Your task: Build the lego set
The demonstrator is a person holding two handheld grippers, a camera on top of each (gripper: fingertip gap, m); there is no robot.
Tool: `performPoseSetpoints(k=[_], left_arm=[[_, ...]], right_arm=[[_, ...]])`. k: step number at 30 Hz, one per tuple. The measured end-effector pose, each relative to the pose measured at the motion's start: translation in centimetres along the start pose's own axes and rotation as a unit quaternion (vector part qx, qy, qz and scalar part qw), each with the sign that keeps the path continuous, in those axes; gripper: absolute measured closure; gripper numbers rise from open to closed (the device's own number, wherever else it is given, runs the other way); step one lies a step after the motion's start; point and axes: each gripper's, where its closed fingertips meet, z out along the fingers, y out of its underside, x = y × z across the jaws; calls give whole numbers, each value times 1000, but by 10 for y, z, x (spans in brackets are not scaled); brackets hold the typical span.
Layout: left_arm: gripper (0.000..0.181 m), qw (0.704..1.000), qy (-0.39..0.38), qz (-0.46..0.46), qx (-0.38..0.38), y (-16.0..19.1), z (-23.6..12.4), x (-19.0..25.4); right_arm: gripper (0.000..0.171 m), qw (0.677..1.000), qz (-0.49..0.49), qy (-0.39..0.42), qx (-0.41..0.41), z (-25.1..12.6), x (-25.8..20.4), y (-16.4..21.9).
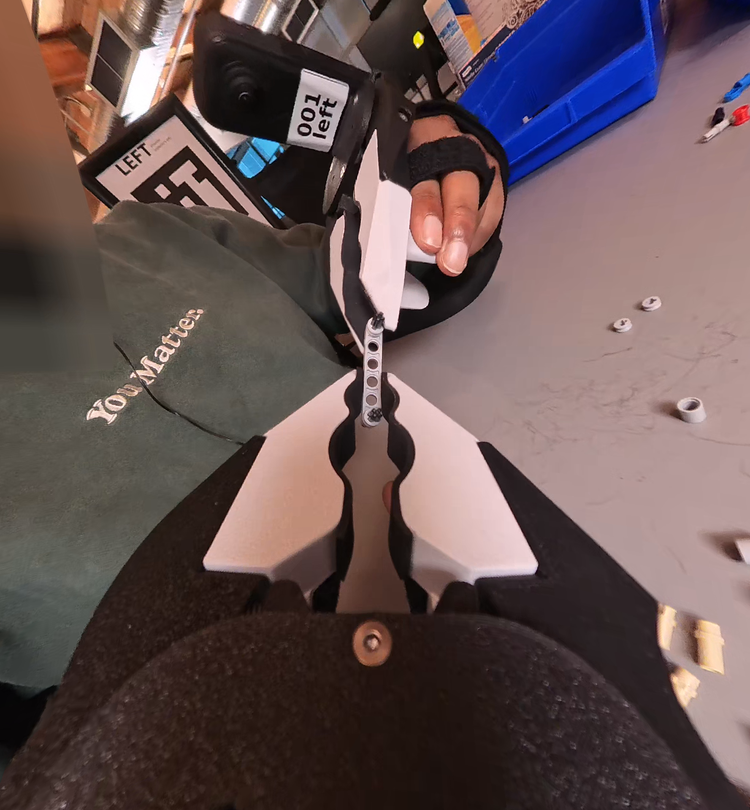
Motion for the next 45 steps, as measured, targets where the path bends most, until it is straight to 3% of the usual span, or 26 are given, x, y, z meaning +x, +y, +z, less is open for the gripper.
performPoseSetpoints(k=[13,17,19,22,27,30,33,39,42,45], left_arm=[[168,1000,-14,14,5,0,1,-3],[168,997,-67,26,29,-2,-5,-21],[169,995,-81,33,40,-3,-9,-26],[168,994,-90,34,43,-2,-9,-29],[168,993,-103,36,47,-2,-8,-32],[168,993,-106,30,46,1,-8,-34],[165,994,-92,-18,47,8,-6,-35],[154,978,0,-208,23,35,-2,-35],[172,973,41,-227,16,39,-1,-25],[176,978,30,-207,-7,43,2,-25]], right_arm=[[166,1000,9,-4,20,-4,-2,-4],[147,997,-35,32,57,-18,1,-20],[146,996,-43,53,64,-25,4,-22],[148,995,-39,57,73,-27,6,-22],[166,993,-54,81,73,-24,11,-23],[167,991,-62,91,75,-25,13,-24],[167,986,-83,130,62,-27,22,-22],[167,947,-219,235,-21,-19,41,-7],[167,938,-240,246,-34,-13,43,-5],[167,933,-242,262,-43,-16,49,-4]])
